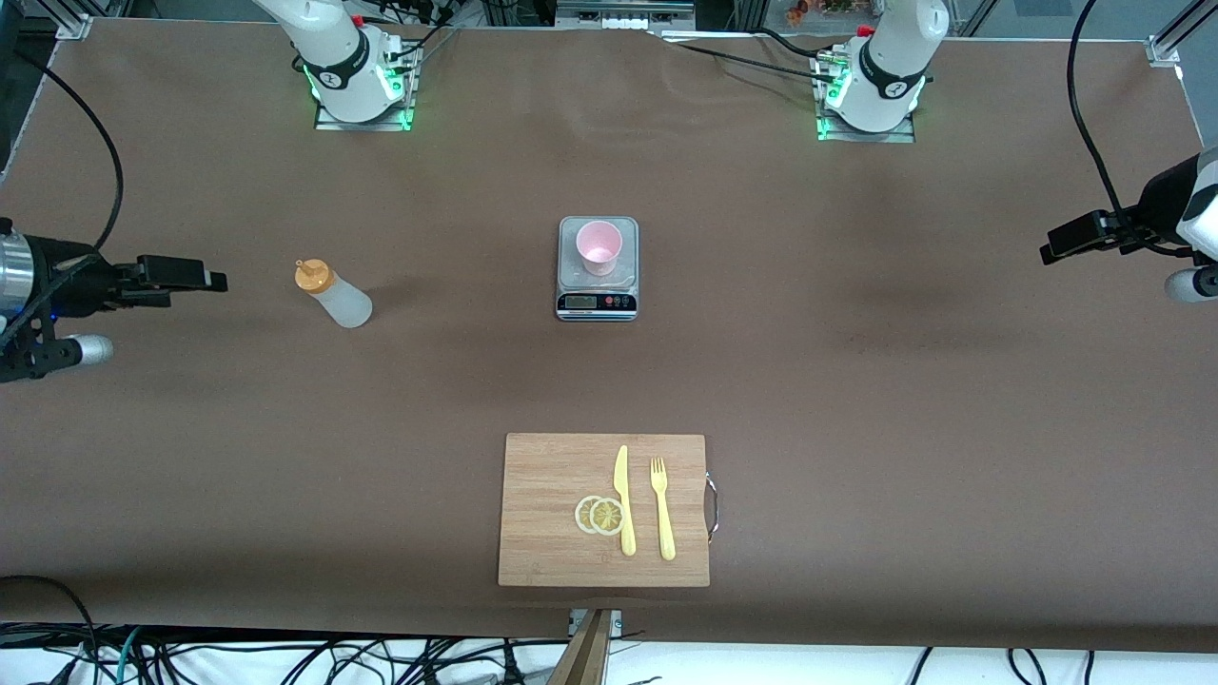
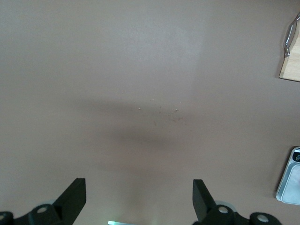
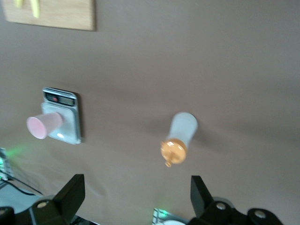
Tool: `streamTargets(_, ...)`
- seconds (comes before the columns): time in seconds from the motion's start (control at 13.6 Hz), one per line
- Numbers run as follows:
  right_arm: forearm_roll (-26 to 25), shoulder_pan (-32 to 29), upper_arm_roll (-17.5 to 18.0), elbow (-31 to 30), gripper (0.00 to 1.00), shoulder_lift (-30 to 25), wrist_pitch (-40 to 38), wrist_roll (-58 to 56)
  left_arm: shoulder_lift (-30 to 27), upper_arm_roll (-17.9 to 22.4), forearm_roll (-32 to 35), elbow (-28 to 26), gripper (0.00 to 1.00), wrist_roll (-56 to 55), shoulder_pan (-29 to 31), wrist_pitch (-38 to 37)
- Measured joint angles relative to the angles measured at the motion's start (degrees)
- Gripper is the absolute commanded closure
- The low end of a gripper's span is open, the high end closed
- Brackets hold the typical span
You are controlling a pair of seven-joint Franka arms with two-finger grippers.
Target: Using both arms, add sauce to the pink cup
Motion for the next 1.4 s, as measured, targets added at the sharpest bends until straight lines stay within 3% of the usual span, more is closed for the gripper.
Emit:
streamTargets(0.59, -14.8, -0.5, 0.1, -2.2, 0.00, -3.4, 9.6, -6.1, -0.1, 0.0, 0.0, 0.5, 0.00, 0.0, 0.0, 0.7)
streamTargets(1.18, -17.0, -0.5, 0.1, -6.2, 0.00, -8.9, 9.6, -6.2, -0.2, 0.0, 0.0, 0.5, 0.00, 0.0, 0.0, 0.7)
streamTargets(1.4, -17.0, -0.5, 0.3, -8.9, 0.00, -11.1, 7.8, -0.3, -0.2, 0.0, 0.0, 0.5, 0.00, 0.0, 0.0, 0.7)
